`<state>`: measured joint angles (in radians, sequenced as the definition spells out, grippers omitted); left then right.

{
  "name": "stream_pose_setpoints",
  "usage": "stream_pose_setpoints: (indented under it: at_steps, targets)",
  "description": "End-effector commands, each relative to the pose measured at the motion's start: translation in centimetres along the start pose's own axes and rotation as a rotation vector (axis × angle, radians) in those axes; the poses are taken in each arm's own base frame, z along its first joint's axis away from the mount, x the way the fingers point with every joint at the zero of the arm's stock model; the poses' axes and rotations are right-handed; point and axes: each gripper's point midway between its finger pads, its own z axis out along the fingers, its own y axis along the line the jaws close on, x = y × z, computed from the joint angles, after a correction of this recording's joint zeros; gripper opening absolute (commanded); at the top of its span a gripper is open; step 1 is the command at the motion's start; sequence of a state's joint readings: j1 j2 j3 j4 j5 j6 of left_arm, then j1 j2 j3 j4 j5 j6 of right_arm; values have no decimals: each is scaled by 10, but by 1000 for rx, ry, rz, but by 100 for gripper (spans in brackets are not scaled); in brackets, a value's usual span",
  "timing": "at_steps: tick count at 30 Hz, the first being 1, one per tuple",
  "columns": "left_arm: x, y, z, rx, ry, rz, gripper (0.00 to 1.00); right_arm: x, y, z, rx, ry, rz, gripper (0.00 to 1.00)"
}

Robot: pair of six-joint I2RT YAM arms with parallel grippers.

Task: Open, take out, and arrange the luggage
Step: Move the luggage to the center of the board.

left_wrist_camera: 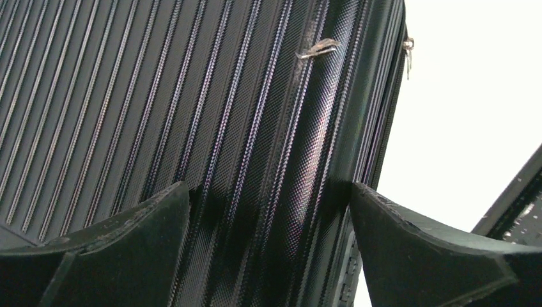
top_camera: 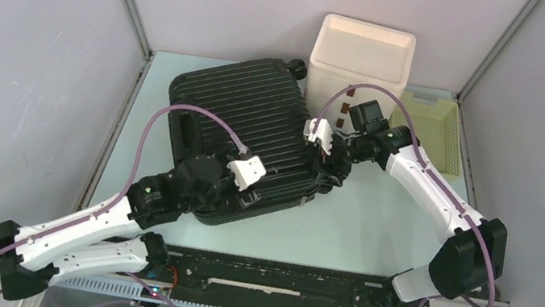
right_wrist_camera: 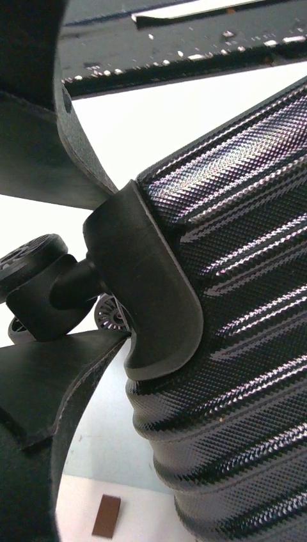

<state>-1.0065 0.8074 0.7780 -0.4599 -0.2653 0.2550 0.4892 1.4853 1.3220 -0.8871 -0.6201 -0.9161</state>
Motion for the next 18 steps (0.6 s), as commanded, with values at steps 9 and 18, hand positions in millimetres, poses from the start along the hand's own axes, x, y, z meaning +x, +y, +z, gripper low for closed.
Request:
stream_pose_setpoints:
  at_steps: [9, 18]
  targets:
    - [37, 86, 19, -255, 197, -178, 91, -32, -30, 13, 163, -73, 180, 61]
    - [-15, 78, -10, -176, -46, -409, 93, -42, -50, 16, 261, -129, 368, 55]
